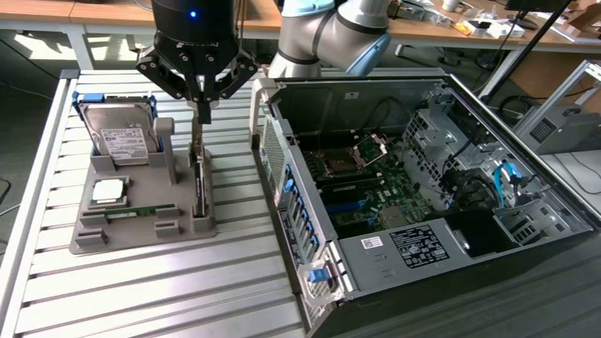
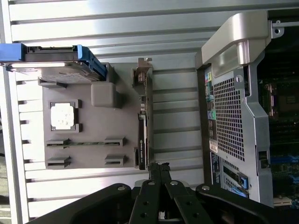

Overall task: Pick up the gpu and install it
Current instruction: 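Pick up the gpu and move the gpu toward the slot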

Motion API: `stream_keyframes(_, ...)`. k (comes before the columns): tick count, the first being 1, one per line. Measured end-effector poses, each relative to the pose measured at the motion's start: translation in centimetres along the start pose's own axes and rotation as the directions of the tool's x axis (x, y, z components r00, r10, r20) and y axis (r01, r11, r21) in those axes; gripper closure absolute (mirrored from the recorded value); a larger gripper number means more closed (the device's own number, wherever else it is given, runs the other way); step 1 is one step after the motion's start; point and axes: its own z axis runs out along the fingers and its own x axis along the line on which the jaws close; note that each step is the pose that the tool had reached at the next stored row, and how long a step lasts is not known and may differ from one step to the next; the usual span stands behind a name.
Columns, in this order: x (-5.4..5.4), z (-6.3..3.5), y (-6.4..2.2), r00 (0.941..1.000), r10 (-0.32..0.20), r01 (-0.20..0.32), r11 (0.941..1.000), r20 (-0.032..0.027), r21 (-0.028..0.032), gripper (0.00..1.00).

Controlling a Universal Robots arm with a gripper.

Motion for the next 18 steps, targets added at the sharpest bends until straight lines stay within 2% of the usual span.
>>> stream_keyframes(1,0.00,0.00,0.00,1.0000,0.000,0.000,1.0000,0.0000,0.0000,0.89)
stream_keyframes(5,0.00,0.00,0.00,1.0000,0.000,0.000,1.0000,0.0000,0.0000,0.65)
stream_keyframes(6,0.00,0.00,0.00,1.0000,0.000,0.000,1.0000,0.0000,0.0000,0.65)
stream_keyframes(7,0.00,0.00,0.00,1.0000,0.000,0.000,1.0000,0.0000,0.0000,0.58)
stream_keyframes(18,0.13,0.06,-0.02,1.0000,0.000,0.000,1.0000,-0.0001,0.0000,0.58)
